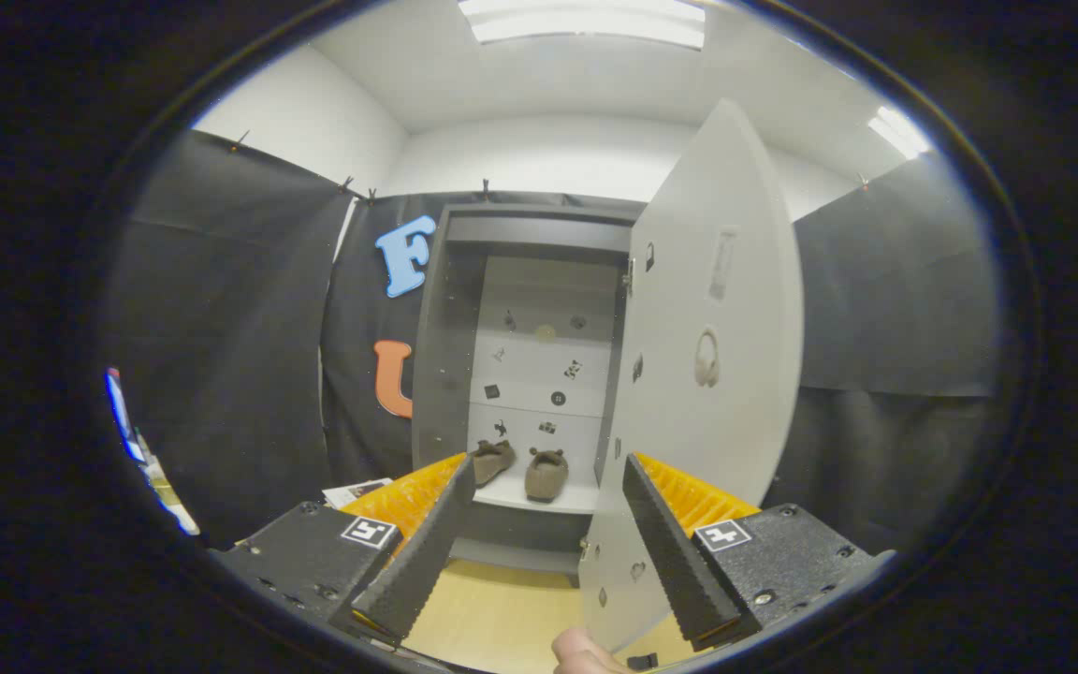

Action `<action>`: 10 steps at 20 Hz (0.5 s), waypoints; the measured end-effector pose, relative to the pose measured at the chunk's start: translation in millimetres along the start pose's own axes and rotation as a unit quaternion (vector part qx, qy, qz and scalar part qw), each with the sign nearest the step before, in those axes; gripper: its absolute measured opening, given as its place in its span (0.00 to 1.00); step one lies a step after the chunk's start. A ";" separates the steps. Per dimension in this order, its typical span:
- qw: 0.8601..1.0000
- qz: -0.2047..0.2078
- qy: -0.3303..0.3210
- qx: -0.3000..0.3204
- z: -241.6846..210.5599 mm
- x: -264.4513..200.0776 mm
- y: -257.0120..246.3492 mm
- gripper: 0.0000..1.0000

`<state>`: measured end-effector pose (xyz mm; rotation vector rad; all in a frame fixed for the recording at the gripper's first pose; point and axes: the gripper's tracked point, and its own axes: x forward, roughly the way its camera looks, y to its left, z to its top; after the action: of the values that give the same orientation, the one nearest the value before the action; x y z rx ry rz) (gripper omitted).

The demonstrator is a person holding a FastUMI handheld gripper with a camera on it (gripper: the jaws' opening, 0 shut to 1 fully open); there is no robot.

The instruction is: Open the shoe cabinet door, grab the shoes and put them into the shoe cabinet, then close the shoe cabinet door.

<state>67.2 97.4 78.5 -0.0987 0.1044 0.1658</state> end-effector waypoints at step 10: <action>0.994 -0.092 -0.059 0.021 -6.2 -78.1 -134.7 1.00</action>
<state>12.9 -47.9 93.1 -0.0569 -0.0192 -0.0149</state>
